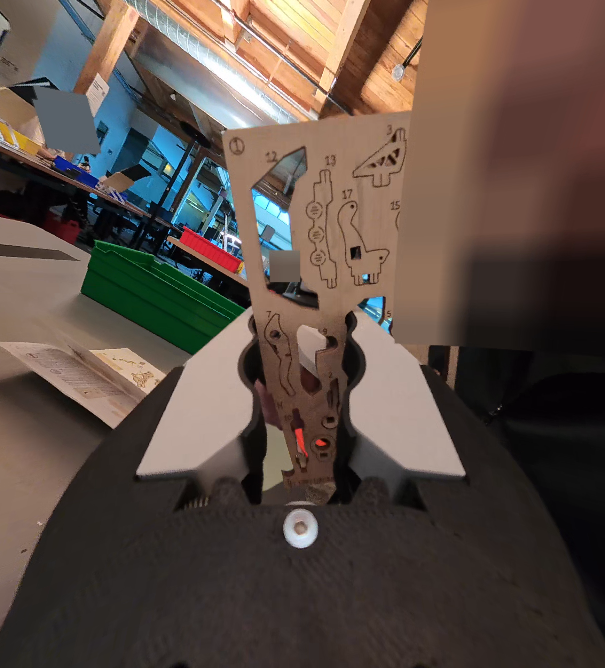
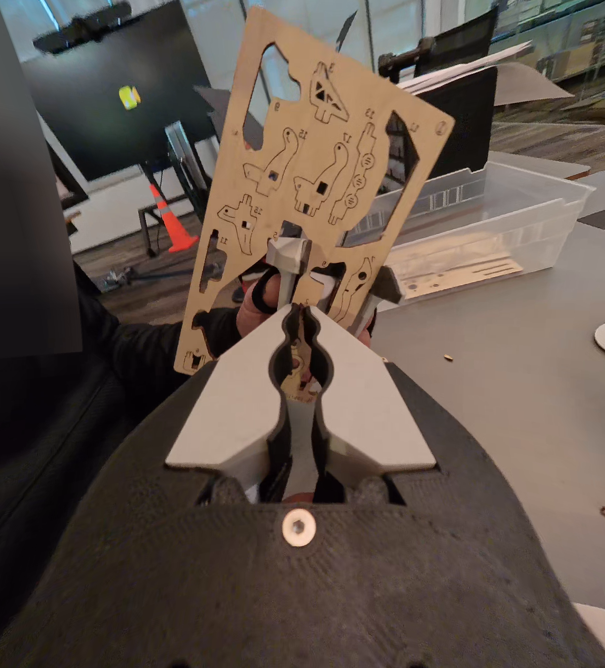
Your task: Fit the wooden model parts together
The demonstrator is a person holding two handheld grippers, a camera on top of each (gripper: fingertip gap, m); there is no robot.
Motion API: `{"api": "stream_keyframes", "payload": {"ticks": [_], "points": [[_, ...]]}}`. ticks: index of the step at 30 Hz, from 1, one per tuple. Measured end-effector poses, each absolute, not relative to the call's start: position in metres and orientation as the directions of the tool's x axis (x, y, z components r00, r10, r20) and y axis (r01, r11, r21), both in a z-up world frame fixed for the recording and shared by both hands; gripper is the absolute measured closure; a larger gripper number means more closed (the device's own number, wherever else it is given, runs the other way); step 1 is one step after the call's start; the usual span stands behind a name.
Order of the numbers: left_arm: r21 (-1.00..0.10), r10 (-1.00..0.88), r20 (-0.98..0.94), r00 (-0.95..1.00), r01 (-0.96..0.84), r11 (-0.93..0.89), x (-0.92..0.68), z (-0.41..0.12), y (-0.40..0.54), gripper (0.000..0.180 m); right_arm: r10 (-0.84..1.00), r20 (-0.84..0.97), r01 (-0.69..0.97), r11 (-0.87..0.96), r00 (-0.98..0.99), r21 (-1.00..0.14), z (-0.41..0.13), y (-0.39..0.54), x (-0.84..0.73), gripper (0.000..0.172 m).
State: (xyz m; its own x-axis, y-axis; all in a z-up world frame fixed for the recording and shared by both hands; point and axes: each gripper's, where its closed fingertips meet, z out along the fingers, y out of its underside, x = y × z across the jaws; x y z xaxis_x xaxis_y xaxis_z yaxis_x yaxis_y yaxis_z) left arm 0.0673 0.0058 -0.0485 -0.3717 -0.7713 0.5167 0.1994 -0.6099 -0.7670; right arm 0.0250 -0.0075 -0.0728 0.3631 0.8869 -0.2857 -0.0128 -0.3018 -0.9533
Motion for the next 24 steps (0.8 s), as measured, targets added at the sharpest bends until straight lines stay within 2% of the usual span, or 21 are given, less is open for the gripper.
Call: {"api": "stream_keyframes", "payload": {"ticks": [13,20,24], "points": [[-0.65,-0.712,0.523,-0.469,0.321,-0.689,0.061,-0.041,0.014,0.141,0.799,-0.471,-0.383,-0.33,0.374,-0.863,-0.063,-0.002,0.03,0.172],[-0.58,-0.682,0.548,-0.484,0.368,-0.727,0.062,-0.042,0.022,0.14,0.771,-0.534,-0.501,-0.329,0.348,-0.801,-0.063,0.004,0.034,0.172],[-0.549,-0.672,0.562,-0.482,0.39,-0.74,0.064,-0.043,0.026,0.14,0.76,-0.529,-0.515,-0.303,0.377,-0.802,-0.064,0.006,0.036,0.172]]}}
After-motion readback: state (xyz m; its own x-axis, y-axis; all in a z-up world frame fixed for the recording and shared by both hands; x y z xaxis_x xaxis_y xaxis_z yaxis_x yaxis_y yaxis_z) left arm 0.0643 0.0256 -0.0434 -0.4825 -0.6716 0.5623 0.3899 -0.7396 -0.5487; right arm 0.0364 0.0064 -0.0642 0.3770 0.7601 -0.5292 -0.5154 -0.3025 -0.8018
